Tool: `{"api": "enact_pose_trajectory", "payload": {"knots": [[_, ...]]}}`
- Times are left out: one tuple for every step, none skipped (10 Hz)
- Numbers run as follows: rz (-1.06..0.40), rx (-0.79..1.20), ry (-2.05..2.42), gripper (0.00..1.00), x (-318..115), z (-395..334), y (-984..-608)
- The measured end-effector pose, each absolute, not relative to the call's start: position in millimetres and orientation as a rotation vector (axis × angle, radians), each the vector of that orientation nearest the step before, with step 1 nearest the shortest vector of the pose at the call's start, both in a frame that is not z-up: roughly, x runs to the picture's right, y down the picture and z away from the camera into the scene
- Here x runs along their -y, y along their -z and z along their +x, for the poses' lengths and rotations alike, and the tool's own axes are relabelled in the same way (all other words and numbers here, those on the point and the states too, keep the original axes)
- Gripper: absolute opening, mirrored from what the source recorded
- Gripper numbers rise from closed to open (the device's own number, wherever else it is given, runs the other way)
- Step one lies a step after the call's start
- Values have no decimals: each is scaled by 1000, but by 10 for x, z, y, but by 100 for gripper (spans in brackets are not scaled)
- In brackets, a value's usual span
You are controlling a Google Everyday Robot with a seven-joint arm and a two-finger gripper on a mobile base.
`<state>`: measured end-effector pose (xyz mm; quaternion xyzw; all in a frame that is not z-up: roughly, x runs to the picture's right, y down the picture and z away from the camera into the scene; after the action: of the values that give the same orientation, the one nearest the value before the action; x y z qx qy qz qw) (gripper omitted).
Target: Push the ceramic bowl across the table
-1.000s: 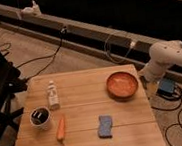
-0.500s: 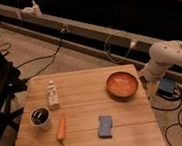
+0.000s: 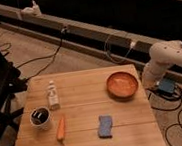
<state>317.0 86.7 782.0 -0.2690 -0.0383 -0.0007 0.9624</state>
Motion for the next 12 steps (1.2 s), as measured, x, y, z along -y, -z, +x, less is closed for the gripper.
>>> {"api": "enact_pose_trajectory", "payload": {"knots": [[-532,50,-3,2,-855,3291,-7931],[-521,19,-7,0,-843,3418,-8046],[-514,-22,-5,0,-832,3583,-8192],[-511,-42,-10,0,-826,3669,-8285],[-510,-62,-18,0,-828,3751,-8407],[-515,-72,-25,0,-852,3804,-8544],[-519,-73,-30,0,-870,3816,-8608],[-534,-71,-42,0,-929,3824,-8713],[-555,-63,-49,0,-1017,3802,-8830],[-569,-53,-50,0,-1065,3763,-8916],[-581,-44,-52,0,-1104,3732,-8980],[-593,-32,-50,0,-1140,3678,-9064]]}}
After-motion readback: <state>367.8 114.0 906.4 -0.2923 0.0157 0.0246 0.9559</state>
